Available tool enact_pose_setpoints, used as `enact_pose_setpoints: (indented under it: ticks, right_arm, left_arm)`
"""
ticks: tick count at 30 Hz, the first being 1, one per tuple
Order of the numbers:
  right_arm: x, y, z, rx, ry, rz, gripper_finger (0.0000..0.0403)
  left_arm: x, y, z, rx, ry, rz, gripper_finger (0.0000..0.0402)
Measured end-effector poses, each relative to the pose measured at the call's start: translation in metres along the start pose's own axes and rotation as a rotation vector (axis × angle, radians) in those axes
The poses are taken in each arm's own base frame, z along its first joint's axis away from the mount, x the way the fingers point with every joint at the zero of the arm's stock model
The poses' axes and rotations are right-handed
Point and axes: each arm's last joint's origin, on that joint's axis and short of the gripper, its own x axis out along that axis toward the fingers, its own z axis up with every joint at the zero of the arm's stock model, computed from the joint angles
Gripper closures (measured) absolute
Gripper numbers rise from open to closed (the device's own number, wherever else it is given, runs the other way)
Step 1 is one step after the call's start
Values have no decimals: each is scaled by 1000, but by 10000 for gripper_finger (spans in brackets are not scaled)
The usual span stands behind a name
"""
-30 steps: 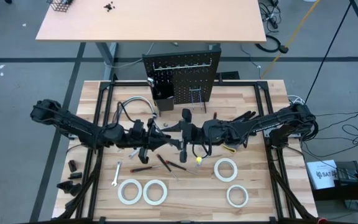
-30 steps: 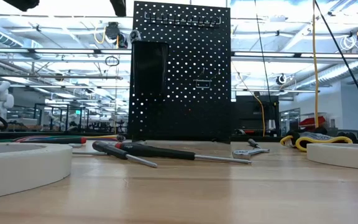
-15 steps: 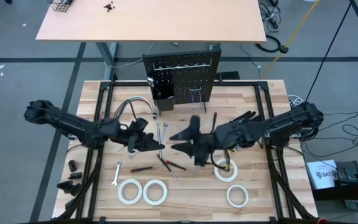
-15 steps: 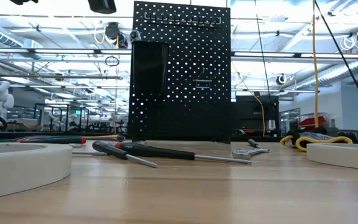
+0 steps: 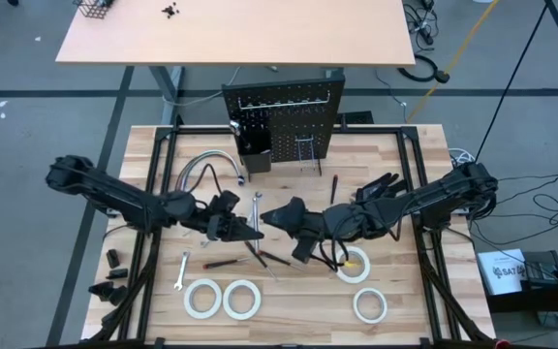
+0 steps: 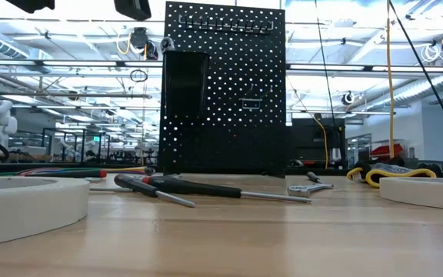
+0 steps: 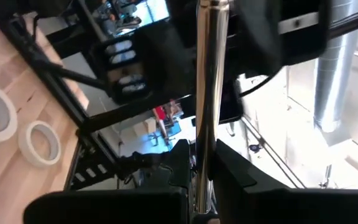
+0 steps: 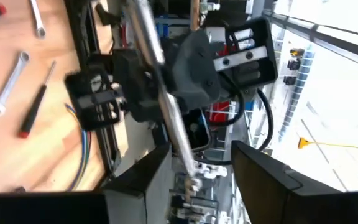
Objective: Hang tools onto peg board
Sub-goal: Put the magnet pick up tool into the peg board
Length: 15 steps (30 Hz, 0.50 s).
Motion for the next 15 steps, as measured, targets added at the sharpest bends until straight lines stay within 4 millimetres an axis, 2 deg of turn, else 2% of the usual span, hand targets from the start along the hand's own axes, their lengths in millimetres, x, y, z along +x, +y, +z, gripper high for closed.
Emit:
enact_pose_setpoints:
  ticks: [9, 15]
  right_arm:
    - [3, 4, -7, -10, 15, 42, 256]
    - [4, 5, -8, -7, 16, 48, 257]
  left_arm:
    - [11, 8, -2, -20, -30, -79, 371]
    - [23, 3, 1, -15, -30, -94, 371]
